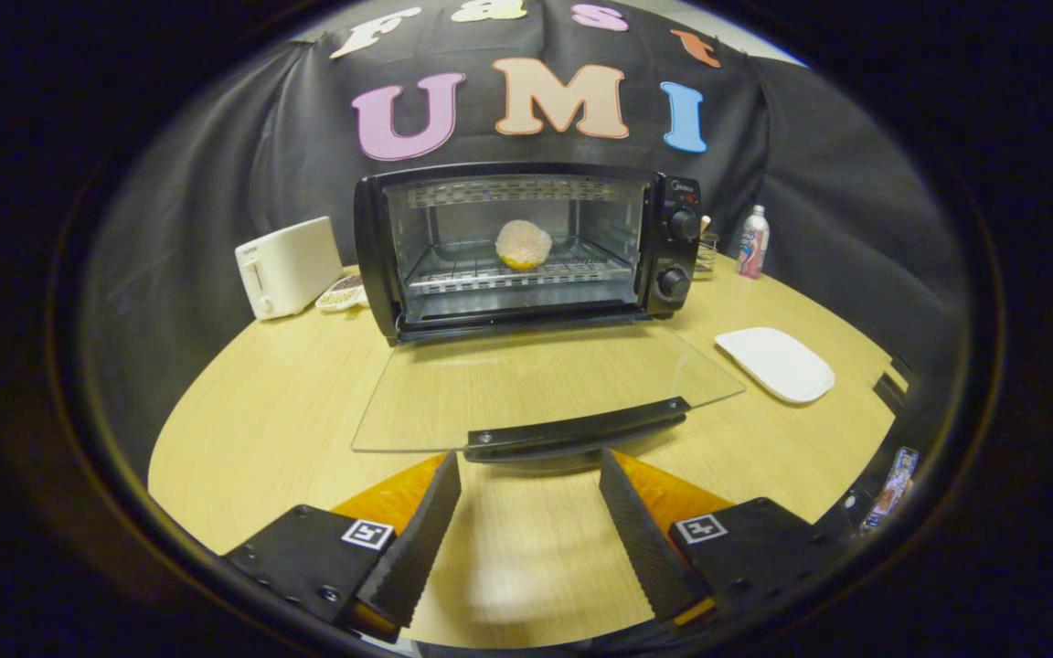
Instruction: Open the toaster oven, put the food inside, and close the toaster oven door.
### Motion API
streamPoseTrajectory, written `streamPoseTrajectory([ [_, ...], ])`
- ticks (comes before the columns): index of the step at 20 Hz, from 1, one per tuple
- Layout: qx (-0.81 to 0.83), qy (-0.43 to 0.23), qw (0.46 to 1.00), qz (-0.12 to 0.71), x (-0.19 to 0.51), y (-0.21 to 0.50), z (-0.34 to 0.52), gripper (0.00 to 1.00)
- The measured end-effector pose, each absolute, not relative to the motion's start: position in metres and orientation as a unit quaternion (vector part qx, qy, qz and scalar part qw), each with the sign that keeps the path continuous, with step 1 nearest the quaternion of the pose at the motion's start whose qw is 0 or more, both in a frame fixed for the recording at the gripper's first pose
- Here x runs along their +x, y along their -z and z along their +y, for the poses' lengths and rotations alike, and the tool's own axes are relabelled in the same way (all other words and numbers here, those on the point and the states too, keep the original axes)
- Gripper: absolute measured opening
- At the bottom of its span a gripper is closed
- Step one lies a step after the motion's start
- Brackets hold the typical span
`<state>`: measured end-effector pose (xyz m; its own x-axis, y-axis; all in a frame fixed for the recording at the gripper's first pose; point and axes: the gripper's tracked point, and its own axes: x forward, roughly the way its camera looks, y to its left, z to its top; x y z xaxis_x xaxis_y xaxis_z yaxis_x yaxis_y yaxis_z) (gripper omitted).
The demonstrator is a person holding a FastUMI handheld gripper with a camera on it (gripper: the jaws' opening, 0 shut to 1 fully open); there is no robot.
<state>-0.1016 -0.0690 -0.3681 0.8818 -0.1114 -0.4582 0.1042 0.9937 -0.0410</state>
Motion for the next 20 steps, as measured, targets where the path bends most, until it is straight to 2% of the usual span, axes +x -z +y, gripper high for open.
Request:
streamPoseTrajectory([
  [10,-0.098,0.060,0.966,0.231,-0.087,0.363,-0.070,0.99],
  [20,-0.091,0.084,0.981,0.152,-0.067,0.291,-0.065,0.96],
])
